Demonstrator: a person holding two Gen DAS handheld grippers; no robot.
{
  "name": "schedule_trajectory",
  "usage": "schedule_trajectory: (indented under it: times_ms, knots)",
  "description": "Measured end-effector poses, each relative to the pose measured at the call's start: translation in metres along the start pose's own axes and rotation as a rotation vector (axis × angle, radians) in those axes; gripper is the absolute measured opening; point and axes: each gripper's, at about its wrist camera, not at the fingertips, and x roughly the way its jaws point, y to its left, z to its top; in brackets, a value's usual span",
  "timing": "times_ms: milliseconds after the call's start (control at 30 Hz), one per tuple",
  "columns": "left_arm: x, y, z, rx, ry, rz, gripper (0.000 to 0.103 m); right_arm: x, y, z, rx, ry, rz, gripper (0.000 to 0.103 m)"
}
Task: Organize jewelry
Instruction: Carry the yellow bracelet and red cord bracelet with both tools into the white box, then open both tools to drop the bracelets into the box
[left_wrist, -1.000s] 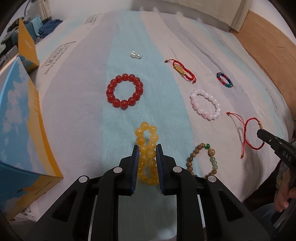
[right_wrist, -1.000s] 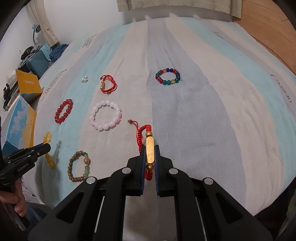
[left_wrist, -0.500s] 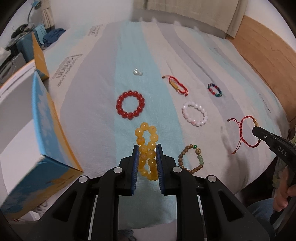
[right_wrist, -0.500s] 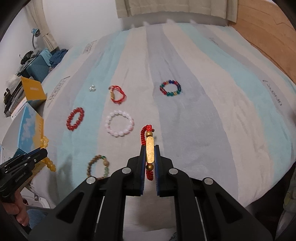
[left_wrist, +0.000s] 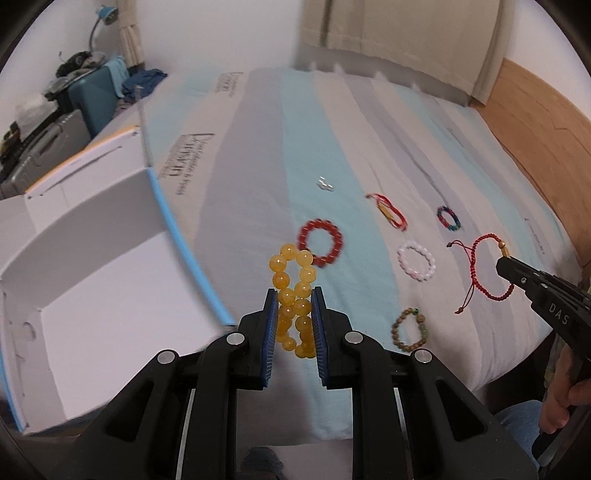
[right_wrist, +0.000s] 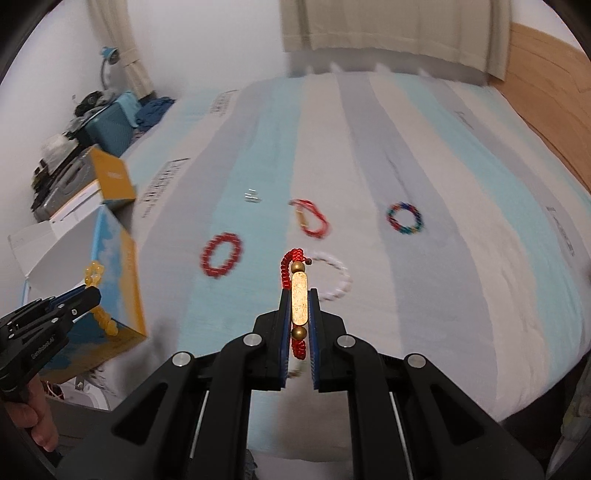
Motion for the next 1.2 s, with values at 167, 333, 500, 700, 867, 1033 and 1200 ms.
schedule_trajectory:
  times_ms: [167, 333, 500, 700, 867, 1033, 1200]
  knots:
    - [-0.021, 0.036, 0.002, -0.031, -0.022, 0.038, 0.017, -0.007, 0.052, 0.013, -0.059, -0.019, 0.045, 0.008]
    - [-0.041, 0.079, 0.000, -0.073, -0.039, 0.079, 0.017, -0.009, 0.107, 0.021, -0.125, -0.028, 0.091, 0.008]
    - [-0.054, 0.121, -0.008, -0.126, -0.041, 0.117, 0.017, -0.009, 0.165, 0.023, -0.193, -0.027, 0.146, 0.008]
    - [-0.057, 0.171, -0.024, -0.197, -0.022, 0.154, 0.017, 0.004, 0.234, 0.013, -0.285, 0.003, 0.218, 0.008]
    - [-0.051, 0.212, -0.042, -0.256, 0.015, 0.185, 0.017, 0.022, 0.280, -0.001, -0.348, 0.053, 0.257, 0.007]
    - [-0.036, 0.243, -0.059, -0.308, 0.064, 0.193, 0.017, 0.053, 0.312, -0.013, -0.384, 0.134, 0.263, 0.008]
    - [-0.019, 0.256, -0.071, -0.340, 0.109, 0.189, 0.017, 0.080, 0.325, -0.022, -0.401, 0.194, 0.232, 0.008]
